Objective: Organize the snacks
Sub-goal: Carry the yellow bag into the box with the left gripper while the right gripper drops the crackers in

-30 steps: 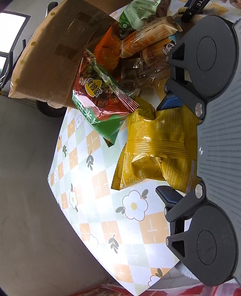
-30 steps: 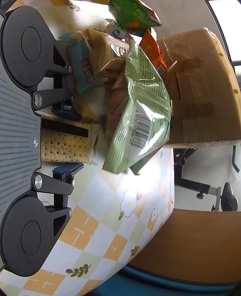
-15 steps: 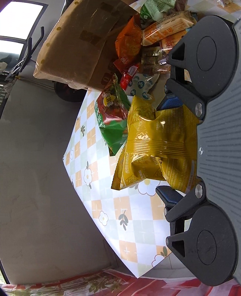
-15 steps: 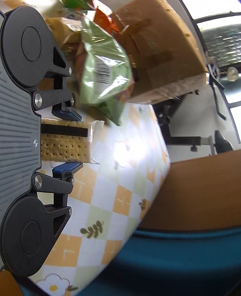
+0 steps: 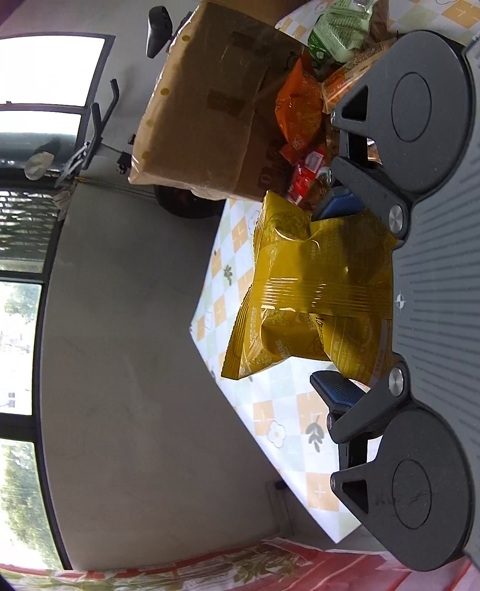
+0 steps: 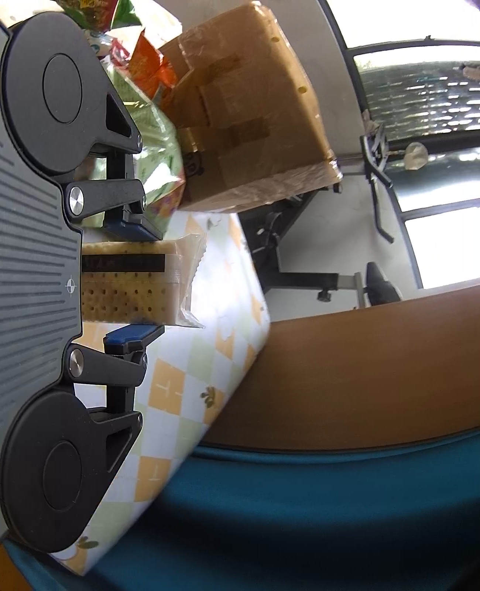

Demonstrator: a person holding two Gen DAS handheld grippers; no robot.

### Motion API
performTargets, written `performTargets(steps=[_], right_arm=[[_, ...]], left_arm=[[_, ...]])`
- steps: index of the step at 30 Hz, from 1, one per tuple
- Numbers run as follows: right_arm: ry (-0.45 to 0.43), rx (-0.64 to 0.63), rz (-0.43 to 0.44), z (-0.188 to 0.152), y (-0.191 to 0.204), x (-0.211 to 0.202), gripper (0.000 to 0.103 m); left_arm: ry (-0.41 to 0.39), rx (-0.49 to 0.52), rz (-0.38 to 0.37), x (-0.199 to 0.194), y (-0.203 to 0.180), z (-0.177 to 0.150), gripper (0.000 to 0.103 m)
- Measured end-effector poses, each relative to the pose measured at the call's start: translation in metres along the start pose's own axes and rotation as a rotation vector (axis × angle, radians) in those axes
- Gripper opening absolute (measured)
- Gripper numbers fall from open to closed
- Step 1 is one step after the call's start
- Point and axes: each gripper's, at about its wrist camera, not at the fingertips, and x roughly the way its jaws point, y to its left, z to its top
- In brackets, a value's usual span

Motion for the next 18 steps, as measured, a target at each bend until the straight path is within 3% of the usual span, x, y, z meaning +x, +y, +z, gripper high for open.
performTargets(steps=[11,18], right_arm=[[-0.113,-0.147,0.151,0.025,0.035,-0.020,0.043],[-0.152,-0.184,0.239,0.055,0.060,-0.012,0.043]], left_arm=[[-0.068,0.027,-0.120,-0.001,-0.017,0.016,0.086],[-0.159,0.076,-0.236,0.001,-0.033,0.050,0.086]])
